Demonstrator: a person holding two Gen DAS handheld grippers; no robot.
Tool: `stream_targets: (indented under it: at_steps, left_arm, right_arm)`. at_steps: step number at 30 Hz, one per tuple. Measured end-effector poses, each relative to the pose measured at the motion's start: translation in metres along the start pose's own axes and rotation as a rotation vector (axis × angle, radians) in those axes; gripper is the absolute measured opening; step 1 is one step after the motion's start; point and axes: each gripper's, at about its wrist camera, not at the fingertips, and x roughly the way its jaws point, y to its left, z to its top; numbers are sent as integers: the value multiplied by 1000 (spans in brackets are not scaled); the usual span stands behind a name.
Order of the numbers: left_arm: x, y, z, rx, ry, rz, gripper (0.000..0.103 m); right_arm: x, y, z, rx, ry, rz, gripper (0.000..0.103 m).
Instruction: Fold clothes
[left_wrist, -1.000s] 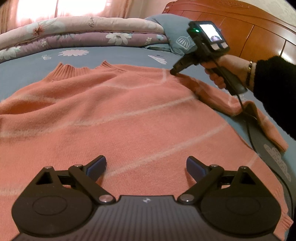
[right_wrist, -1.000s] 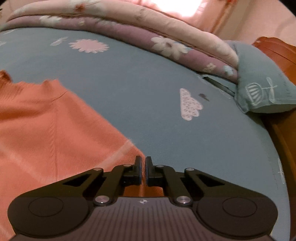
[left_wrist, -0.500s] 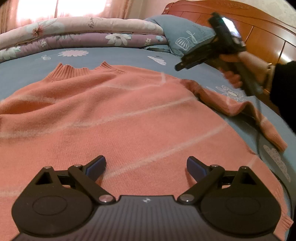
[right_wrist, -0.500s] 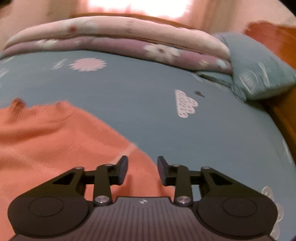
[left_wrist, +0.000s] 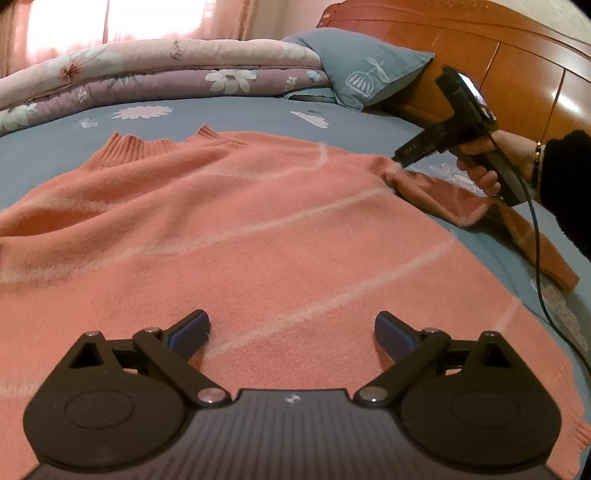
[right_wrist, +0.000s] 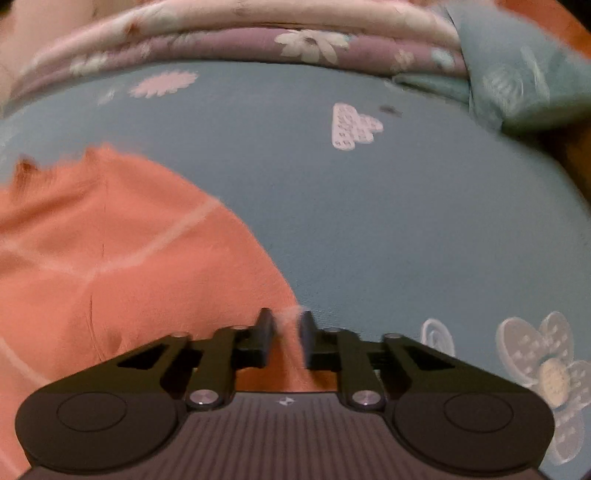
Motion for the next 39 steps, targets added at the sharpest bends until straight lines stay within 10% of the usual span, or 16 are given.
stream_targets:
  at_steps: [6, 15, 19, 29, 39]
  left_arm:
    - [1, -1, -1, 11, -2, 5, 97]
    - [0, 1, -1, 10, -5, -1, 97]
    - [0, 1, -1, 7, -5, -4, 97]
    - [-1, 1, -1, 6, -7, -6, 97]
    - [-2, 3, 0, -6, -8, -14, 97]
  right_arm:
    - [5, 48, 16, -209, -15, -323, 5]
    - [30, 50, 19, -192, 19, -395, 14]
    - [-11, 50, 25, -112, -25, -307, 15]
    - [-43, 95, 28, 43, 10, 220, 18]
    - [-32, 75, -14, 94, 48, 217, 22]
